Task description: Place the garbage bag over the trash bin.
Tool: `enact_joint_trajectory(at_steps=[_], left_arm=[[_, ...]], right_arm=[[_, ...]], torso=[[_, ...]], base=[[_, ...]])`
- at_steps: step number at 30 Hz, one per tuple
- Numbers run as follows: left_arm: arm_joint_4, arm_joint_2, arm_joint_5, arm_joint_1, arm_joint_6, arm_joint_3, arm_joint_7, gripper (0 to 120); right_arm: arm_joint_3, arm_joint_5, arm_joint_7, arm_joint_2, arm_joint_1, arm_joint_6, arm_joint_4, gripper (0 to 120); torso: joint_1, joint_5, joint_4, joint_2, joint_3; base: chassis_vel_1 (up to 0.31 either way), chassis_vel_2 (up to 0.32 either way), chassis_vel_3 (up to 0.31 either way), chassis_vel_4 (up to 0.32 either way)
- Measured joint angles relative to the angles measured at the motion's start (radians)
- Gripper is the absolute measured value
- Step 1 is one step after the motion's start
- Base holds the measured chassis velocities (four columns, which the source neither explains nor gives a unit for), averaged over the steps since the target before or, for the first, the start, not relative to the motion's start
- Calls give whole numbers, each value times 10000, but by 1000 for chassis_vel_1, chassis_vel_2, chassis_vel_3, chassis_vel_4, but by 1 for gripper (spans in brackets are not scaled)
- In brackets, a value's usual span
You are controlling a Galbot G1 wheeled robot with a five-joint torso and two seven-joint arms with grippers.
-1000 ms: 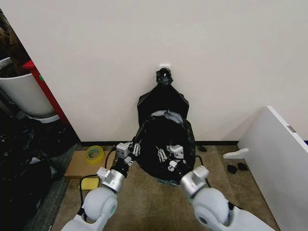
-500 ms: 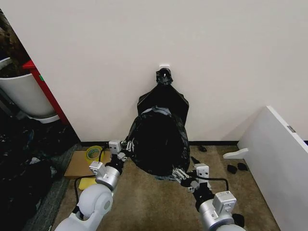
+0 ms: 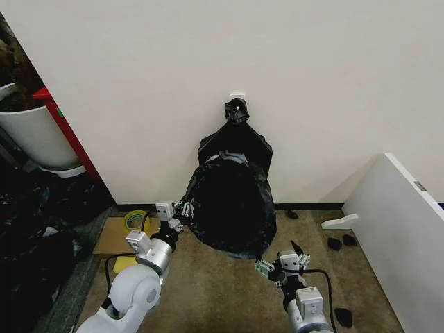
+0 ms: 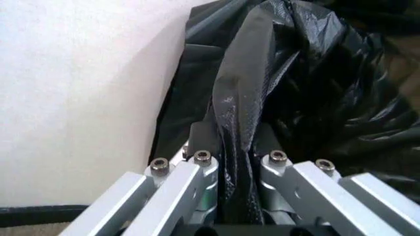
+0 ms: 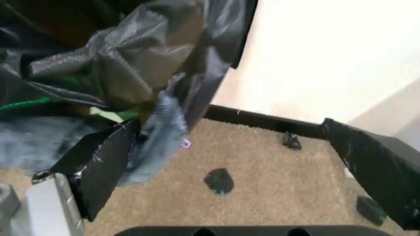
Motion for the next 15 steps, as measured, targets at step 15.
enact_joint_trajectory(at_steps=[15], left_arm=[[-834,98,-5,275,733,-7,-188,5]], right_arm=[[443,-1337,-2077,82,1394,3142,-3248,100]], torso=[[1,2,0,0,0]], base=[[0,0,0,0]])
